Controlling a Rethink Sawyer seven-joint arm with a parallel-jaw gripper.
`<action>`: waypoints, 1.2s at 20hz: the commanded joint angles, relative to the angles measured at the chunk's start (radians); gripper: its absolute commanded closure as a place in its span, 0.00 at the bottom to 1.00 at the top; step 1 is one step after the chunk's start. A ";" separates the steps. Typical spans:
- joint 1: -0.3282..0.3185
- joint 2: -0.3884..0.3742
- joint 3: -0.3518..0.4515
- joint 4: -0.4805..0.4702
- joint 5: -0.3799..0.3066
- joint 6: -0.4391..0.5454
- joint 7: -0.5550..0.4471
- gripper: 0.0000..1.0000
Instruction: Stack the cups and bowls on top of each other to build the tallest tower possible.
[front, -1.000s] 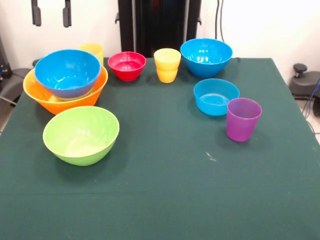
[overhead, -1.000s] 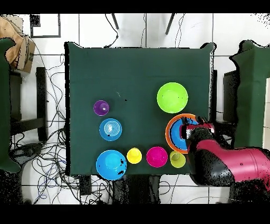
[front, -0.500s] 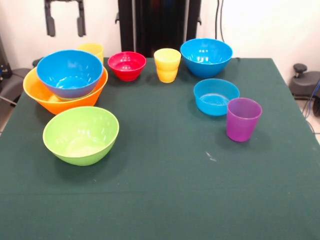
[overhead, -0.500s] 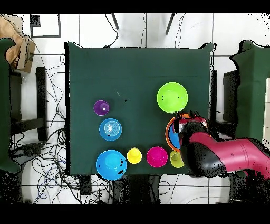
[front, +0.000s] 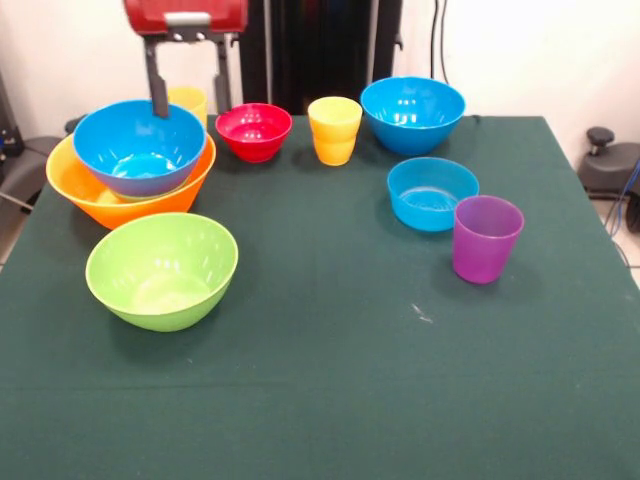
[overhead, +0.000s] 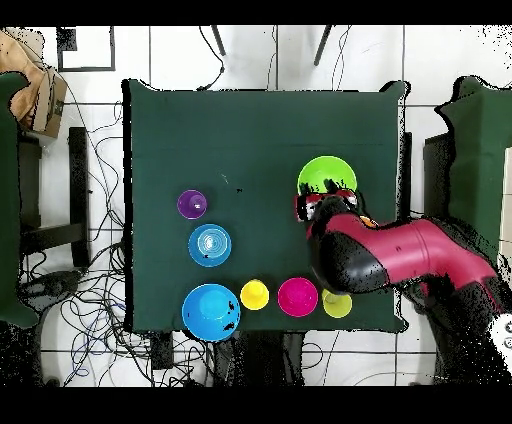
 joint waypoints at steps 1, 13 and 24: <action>0.127 0.082 -0.156 -0.099 -0.021 0.079 0.088 0.00; 0.144 0.137 -0.197 -0.159 0.014 0.074 0.024 0.00; 0.153 0.145 -0.221 -0.156 0.018 0.052 0.025 0.00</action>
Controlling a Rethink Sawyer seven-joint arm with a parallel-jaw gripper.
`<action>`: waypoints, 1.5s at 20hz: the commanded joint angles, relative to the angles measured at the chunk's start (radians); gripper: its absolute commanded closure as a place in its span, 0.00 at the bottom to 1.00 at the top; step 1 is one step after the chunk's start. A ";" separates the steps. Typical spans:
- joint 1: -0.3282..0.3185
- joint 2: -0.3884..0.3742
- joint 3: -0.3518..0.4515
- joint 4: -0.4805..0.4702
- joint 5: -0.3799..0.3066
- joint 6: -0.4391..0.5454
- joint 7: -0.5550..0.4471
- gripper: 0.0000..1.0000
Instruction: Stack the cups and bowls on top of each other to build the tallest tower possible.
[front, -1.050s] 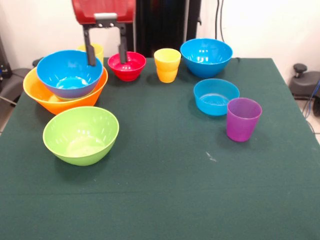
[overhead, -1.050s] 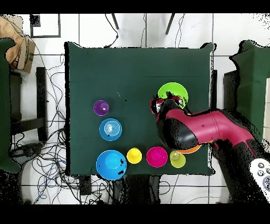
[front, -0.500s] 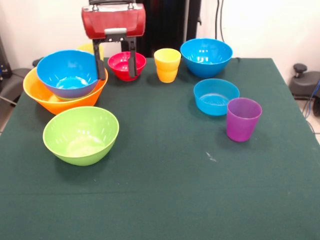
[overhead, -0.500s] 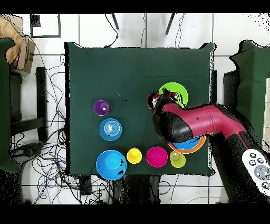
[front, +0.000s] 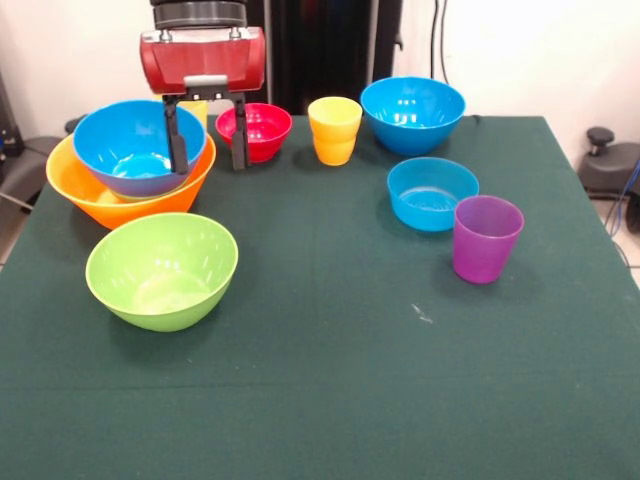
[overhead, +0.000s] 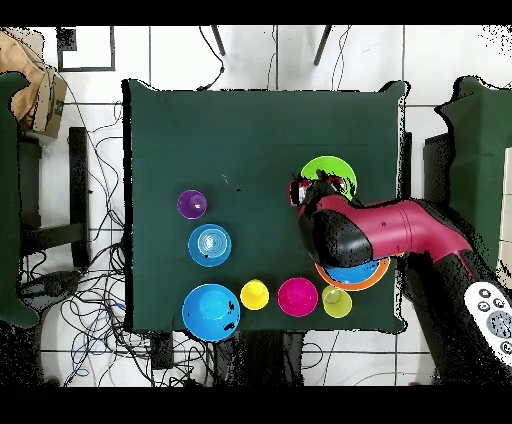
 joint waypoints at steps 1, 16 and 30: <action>0.039 0.027 -0.081 -0.040 -0.005 0.055 0.023 0.00; 0.088 0.009 -0.125 -0.053 0.001 0.085 0.007 0.00; 0.129 0.016 -0.131 -0.096 0.063 0.319 -0.062 0.00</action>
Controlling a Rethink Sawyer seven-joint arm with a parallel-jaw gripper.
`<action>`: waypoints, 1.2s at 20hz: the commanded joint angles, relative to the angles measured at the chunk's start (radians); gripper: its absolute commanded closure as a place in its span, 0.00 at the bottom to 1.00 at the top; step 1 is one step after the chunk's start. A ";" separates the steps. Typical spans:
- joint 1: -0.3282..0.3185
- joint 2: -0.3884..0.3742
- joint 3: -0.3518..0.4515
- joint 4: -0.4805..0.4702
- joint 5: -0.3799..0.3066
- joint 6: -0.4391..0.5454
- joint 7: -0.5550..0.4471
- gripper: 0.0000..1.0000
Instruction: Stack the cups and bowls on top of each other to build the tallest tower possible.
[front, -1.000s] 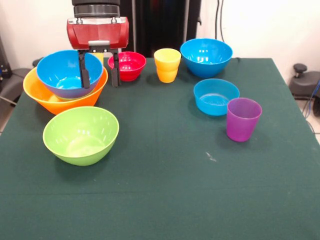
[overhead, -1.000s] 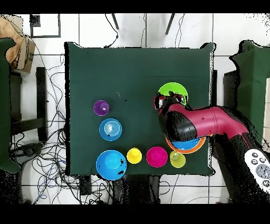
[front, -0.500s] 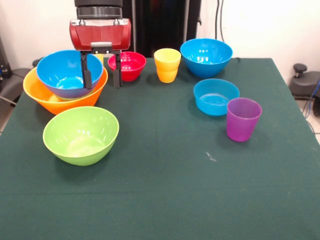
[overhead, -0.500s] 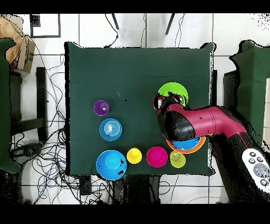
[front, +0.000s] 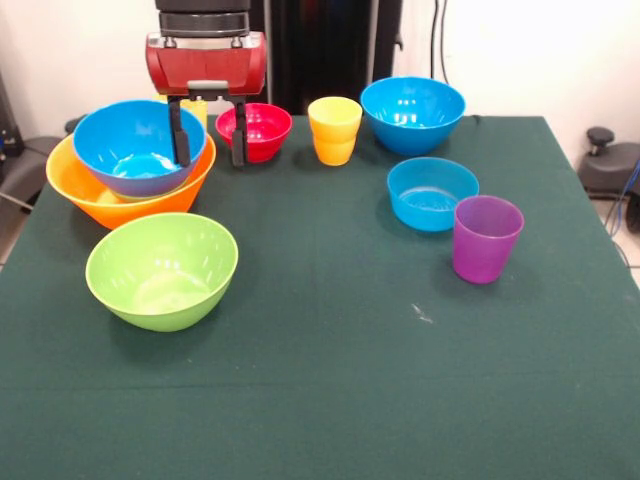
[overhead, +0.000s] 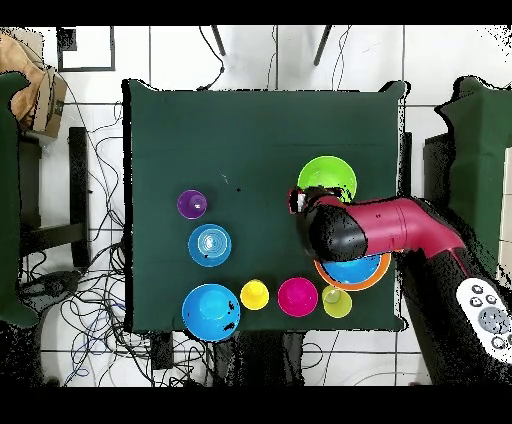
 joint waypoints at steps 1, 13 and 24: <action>0.057 0.021 -0.048 -0.068 0.004 0.157 -0.065 0.00; 0.095 0.074 -0.044 -0.160 -0.011 0.161 -0.054 0.00; 0.109 0.090 -0.039 -0.204 -0.024 0.160 -0.088 0.00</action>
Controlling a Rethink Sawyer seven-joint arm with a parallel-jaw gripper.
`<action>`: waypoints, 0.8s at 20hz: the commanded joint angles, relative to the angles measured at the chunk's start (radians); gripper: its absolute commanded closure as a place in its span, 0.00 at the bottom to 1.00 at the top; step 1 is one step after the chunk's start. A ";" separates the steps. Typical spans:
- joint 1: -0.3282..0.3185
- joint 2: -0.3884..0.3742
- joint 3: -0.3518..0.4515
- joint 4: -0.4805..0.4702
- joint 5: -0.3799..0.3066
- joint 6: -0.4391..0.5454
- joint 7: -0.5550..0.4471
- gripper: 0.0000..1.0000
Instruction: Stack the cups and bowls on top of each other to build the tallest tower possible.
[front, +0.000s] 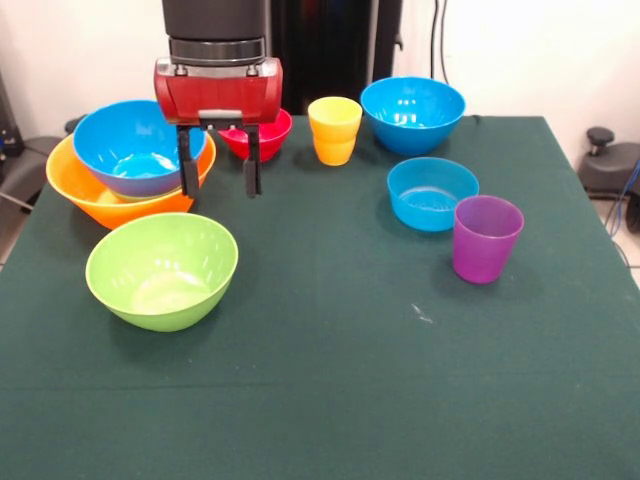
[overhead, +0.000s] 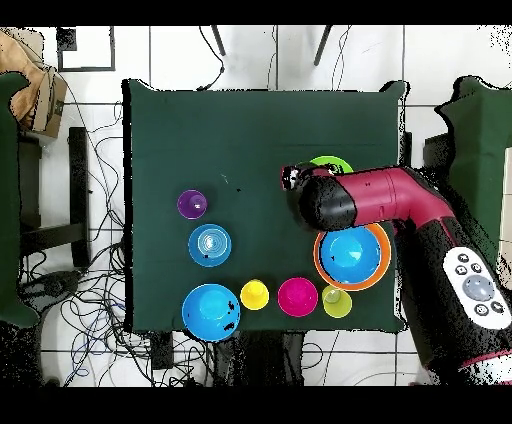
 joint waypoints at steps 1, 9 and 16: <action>0.044 0.025 -0.042 -0.058 -0.030 0.083 -0.084 0.00; 0.049 0.032 -0.043 -0.084 -0.024 0.108 -0.099 0.00; 0.083 0.056 -0.076 -0.095 -0.032 0.086 -0.030 0.00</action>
